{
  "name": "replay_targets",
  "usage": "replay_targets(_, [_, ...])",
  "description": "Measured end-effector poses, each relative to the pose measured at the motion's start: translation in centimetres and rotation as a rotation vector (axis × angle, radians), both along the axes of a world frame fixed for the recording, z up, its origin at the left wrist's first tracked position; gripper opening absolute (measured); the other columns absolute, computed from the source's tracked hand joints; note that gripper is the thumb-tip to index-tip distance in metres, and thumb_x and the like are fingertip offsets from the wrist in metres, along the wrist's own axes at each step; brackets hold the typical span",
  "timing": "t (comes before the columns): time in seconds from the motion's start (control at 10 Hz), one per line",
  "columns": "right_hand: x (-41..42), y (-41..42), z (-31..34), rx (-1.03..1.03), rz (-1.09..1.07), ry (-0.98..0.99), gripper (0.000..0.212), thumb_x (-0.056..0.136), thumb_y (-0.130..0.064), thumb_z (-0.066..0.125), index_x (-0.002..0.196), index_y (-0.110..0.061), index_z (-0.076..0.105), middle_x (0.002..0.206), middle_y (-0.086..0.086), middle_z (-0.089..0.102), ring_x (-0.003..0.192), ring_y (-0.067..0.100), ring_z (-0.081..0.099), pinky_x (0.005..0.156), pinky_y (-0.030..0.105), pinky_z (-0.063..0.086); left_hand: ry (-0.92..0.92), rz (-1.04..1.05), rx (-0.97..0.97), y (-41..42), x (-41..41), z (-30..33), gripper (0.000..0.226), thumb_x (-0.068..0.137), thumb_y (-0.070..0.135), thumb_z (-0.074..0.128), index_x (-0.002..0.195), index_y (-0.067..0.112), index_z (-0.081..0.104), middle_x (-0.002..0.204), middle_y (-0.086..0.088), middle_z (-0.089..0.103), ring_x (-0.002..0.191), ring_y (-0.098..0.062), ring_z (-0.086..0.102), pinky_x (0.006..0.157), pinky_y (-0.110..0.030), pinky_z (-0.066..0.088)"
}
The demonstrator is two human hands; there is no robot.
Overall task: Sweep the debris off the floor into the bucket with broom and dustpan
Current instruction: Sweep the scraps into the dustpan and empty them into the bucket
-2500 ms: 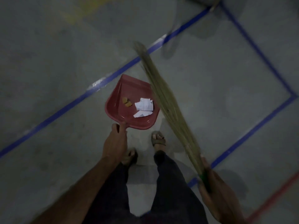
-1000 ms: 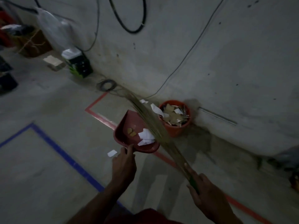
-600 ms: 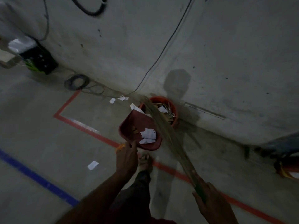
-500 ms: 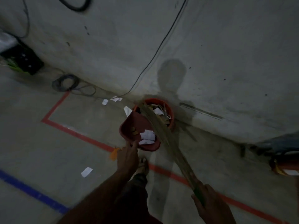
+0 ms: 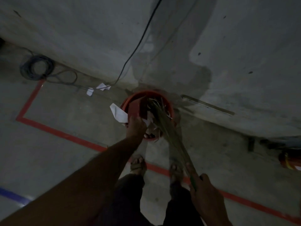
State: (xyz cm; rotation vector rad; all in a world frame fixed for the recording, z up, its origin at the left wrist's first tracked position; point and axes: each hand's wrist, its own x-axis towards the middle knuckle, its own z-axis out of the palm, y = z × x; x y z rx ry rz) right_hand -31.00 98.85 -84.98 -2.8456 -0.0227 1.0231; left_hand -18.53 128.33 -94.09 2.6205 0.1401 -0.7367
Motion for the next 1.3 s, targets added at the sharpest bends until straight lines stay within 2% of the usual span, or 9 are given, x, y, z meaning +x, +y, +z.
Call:
replay_targets(0.1, [1.2, -1.4, -0.5, 0.052, -0.002, -0.005, 0.079, 0.083, -0.032, 0.065, 0.151, -0.048, 0.028, 0.085, -0.003, 0.033, 0.057, 0.028, 0.056, 0.045, 0.033, 0.032, 0.147, 0.007, 0.125, -0.3, 0.7, -2.9, 0.038, 0.096, 0.026, 0.059, 0.128, 0.006, 0.060, 0.112, -0.013, 0.066, 0.097, -0.028, 0.063, 0.083, -0.024, 0.050])
replay_targets(0.2, [2.7, -3.5, -0.1, 0.055, 0.011, -0.082, 0.085, 0.081, -0.023, 0.068, 0.152, -0.046, 0.027, 0.083, -0.002, 0.035, 0.050, 0.027, 0.051, 0.041, 0.033, 0.033, -0.118, 0.021, 0.231, -0.3, 1.5, -2.7, 0.024, 0.095, 0.014, 0.053, 0.113, 0.014, 0.069, 0.092, -0.004, 0.066, 0.081, -0.023, 0.061, 0.069, -0.035, 0.042])
replay_targets(0.4, [4.1, -8.4, 1.3, 0.155, 0.051, -0.125, 0.092, 0.078, -0.012, 0.077, 0.152, -0.042, 0.032, 0.080, -0.002, 0.041, 0.049, 0.013, 0.032, 0.041, 0.028, 0.027, -0.178, -0.026, 0.413, -1.0, -0.4, 4.6, 0.026, 0.051, 0.010, 0.089, 0.062, 0.015, 0.066, 0.059, -0.006, 0.059, 0.048, -0.026, 0.055, 0.052, -0.031, 0.042])
replay_targets(0.5, [5.4, -10.6, 1.4, 0.282, 0.060, -0.209, 0.089, 0.082, -0.019, 0.076, 0.150, -0.050, 0.029, 0.078, -0.001, 0.050, 0.055, 0.016, 0.046, 0.050, 0.025, 0.041, -0.236, 0.066, 0.488, -1.3, -3.9, 7.4, 0.024, 0.056, 0.003, 0.079, 0.077, 0.008, 0.070, 0.075, -0.016, 0.064, 0.049, -0.029, 0.055, 0.055, -0.034, 0.040])
replay_targets(0.6, [7.2, -11.6, 2.1, 0.359, 0.229, -0.180, 0.058, 0.096, -0.065, 0.033, 0.151, -0.049, 0.024, 0.109, 0.008, 0.067, 0.095, 0.023, 0.059, 0.099, 0.016, 0.038, -0.186, 0.334, 0.436, -1.2, -8.6, 8.4, 0.023, 0.080, 0.007, 0.071, 0.102, 0.010, 0.070, 0.095, -0.018, 0.066, 0.063, -0.033, 0.061, 0.065, -0.035, 0.043])
replay_targets(0.7, [7.9, -10.8, 1.1, 0.401, 0.186, 0.129, 0.095, 0.072, -0.086, 0.027, 0.155, -0.038, 0.019, 0.134, -0.001, 0.056, 0.119, 0.021, 0.056, 0.094, 0.024, 0.040, -0.258, 0.446, 0.510, -1.8, -14.5, 9.4, 0.038, 0.077, -0.003, 0.055, 0.110, 0.010, 0.071, 0.093, -0.021, 0.066, 0.058, -0.034, 0.061, 0.063, -0.038, 0.042])
replay_targets(0.8, [8.0, -6.8, -0.3, 0.452, 0.254, 0.054, 0.073, 0.086, -0.078, 0.039, 0.151, -0.044, 0.030, 0.117, -0.028, 0.056, 0.101, 0.017, 0.064, 0.081, 0.018, 0.041, -0.163, 0.551, 0.590, -1.9, -19.9, 10.0, 0.055, 0.068, -0.008, 0.065, 0.120, 0.012, 0.070, 0.098, -0.021, 0.066, 0.058, -0.035, 0.062, 0.062, -0.044, 0.044])
replay_targets(1.0, [8.5, 1.0, -5.2, 0.459, 0.534, 0.373, 0.072, 0.093, -0.057, 0.038, 0.146, -0.060, -0.012, 0.121, 0.007, 0.065, 0.106, 0.025, 0.062, 0.098, 0.040, 0.047, 0.012, 0.666, 0.532, -1.9, -26.1, 10.9, 0.060, 0.071, 0.004, 0.080, 0.127, 0.020, 0.065, 0.094, -0.011, 0.065, 0.060, -0.031, 0.063, 0.060, -0.037, 0.042])
replay_targets(1.3, [8.1, 12.3, -9.7, 0.557, 0.229, 0.479, 0.069, 0.100, -0.036, 0.052, 0.155, -0.037, 0.010, 0.133, 0.014, 0.059, 0.107, 0.030, 0.063, 0.090, 0.040, 0.053, -0.009, 0.624, 0.463, 2.6, -28.2, 9.9, 0.062, 0.069, 0.011, 0.084, 0.124, 0.033, 0.065, 0.085, 0.001, 0.063, 0.056, -0.023, 0.063, 0.055, -0.030, 0.040])
